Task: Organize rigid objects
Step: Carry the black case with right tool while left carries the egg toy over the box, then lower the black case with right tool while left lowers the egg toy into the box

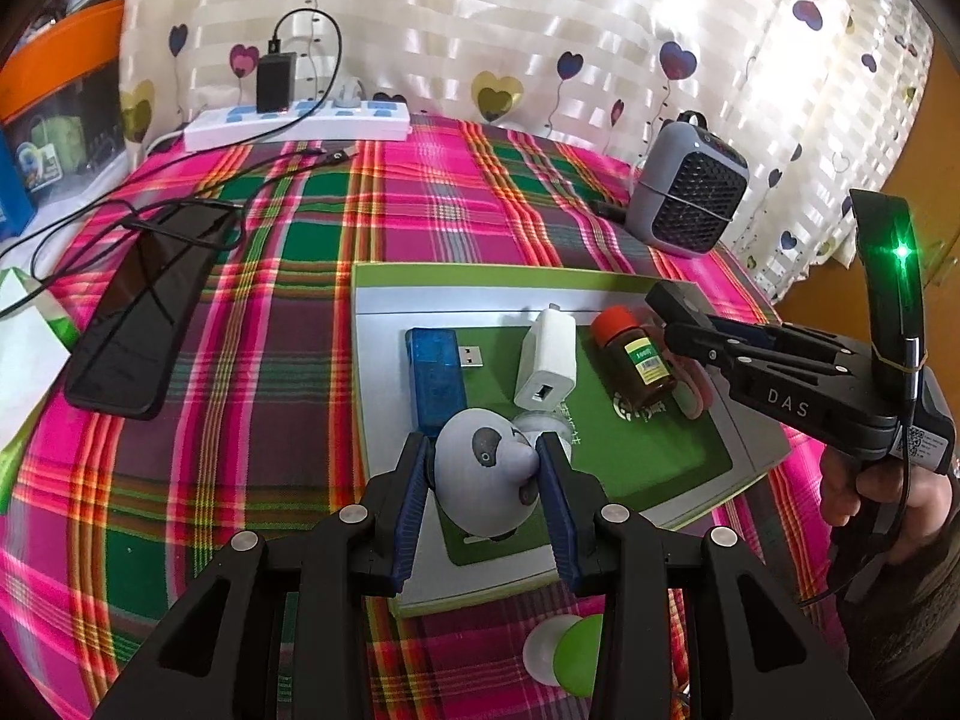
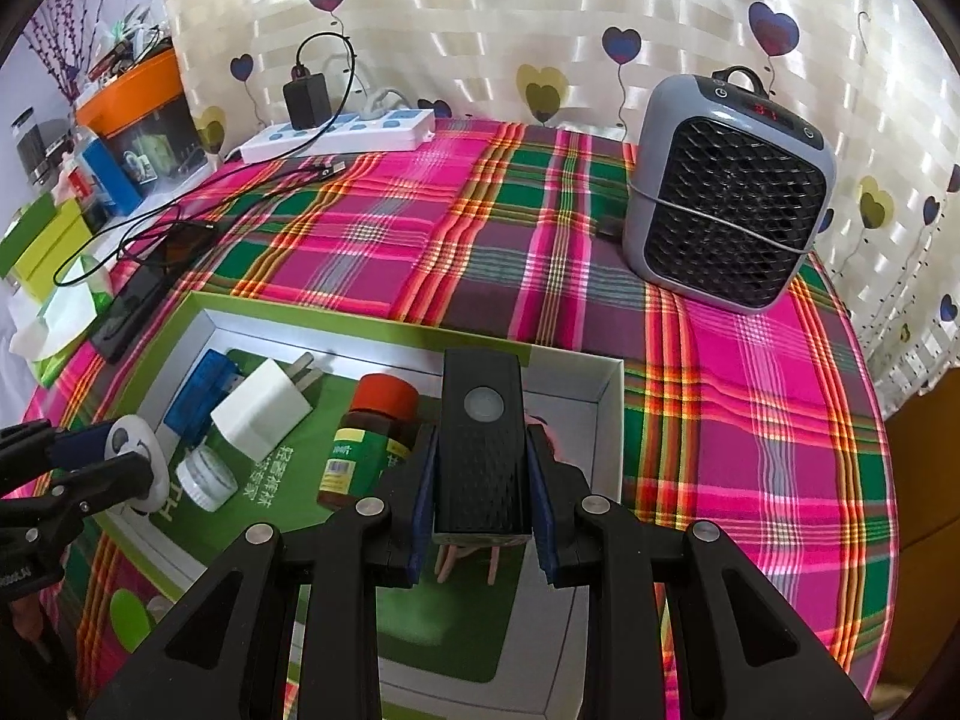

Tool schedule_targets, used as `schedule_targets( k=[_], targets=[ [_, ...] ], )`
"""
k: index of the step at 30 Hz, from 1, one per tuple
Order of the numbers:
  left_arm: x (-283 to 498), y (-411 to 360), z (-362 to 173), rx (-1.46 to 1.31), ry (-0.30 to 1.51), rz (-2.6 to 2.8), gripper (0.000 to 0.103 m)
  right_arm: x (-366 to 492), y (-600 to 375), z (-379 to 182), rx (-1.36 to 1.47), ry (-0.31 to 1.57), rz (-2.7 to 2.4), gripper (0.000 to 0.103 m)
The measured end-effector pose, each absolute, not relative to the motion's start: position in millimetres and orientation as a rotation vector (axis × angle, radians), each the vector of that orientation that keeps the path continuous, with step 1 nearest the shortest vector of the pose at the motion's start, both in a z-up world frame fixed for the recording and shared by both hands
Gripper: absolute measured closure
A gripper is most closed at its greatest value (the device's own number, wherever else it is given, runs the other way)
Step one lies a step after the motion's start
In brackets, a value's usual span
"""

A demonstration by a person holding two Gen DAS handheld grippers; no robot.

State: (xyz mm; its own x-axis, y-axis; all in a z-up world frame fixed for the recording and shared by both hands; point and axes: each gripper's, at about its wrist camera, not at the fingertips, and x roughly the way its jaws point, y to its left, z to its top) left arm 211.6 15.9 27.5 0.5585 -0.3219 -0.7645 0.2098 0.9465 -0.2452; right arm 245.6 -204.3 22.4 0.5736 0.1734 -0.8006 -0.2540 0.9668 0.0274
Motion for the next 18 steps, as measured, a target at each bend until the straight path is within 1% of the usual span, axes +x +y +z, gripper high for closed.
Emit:
schedule_targets(
  k=[18],
  targets=[
    [218.2, 11.3, 21.7, -0.122, 0.94, -0.312, 0.068, 252.0, -201.4, 17.3, -0.104, 0.935, 0.253, 0.074]
  ],
)
